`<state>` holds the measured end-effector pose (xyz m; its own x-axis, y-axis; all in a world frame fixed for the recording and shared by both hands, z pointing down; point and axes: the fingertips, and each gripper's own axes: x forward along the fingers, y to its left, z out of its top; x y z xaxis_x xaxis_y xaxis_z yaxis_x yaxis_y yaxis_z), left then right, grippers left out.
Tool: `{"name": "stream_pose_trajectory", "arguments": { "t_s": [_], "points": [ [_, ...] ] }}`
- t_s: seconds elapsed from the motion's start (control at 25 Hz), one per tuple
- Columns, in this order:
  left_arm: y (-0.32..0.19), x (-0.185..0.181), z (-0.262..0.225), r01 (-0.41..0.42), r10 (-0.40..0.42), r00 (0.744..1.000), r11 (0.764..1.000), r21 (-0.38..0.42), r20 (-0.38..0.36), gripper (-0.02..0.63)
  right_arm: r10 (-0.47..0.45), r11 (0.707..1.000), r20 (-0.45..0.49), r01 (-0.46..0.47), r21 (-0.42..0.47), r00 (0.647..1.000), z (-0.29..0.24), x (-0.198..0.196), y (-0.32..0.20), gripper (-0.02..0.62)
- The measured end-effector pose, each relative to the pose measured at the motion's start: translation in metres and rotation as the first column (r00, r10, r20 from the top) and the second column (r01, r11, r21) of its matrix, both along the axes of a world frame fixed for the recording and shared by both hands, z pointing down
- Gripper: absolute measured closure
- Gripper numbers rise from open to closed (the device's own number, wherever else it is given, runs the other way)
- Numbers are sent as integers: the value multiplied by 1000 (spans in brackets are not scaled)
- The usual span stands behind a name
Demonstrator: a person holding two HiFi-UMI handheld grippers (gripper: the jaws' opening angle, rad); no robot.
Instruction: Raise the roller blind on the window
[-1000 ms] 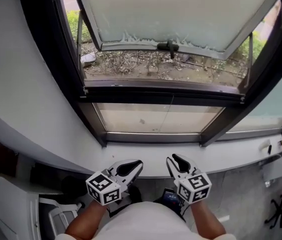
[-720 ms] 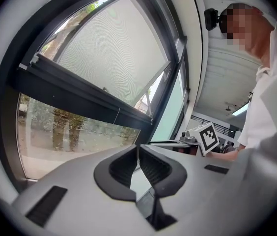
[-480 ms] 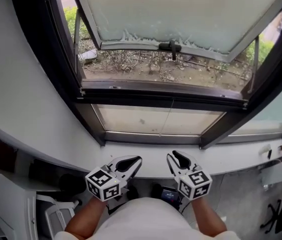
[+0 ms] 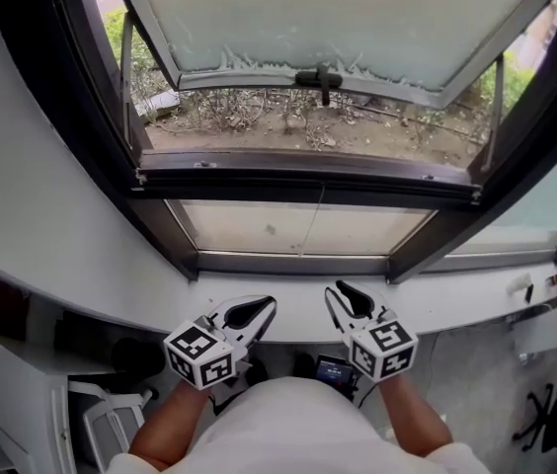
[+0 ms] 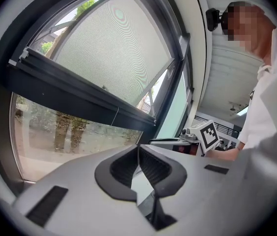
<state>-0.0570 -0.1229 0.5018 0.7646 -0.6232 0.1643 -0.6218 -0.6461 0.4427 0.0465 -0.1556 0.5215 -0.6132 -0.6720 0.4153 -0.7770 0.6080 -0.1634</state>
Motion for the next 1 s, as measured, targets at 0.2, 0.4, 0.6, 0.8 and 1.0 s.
{"name": "stream_pose_trajectory", "arguments": {
  "t_s": [0.2,0.4,0.6,0.8,1.0],
  "points": [
    [-5,5,2,-6,6,1000,1000,5,13,575,4,1000,-3,-4,5,1000,-1,5,-6,506],
    [-13,6,-6,-12,13,1000,999,49,-6,575,-3,1000,-19,4,31,1000,-4,3,-17,506],
    [-27,6,-12,-18,17,1000,995,95,16,575,-10,997,-42,13,73,999,-14,3,-32,506],
    [-48,7,-19,-39,27,996,988,149,84,575,-11,993,-79,20,116,997,-26,5,-47,506],
    [-74,2,-34,-45,13,989,976,215,147,575,-17,984,-151,43,174,988,-39,6,-65,506]
  ]
}}
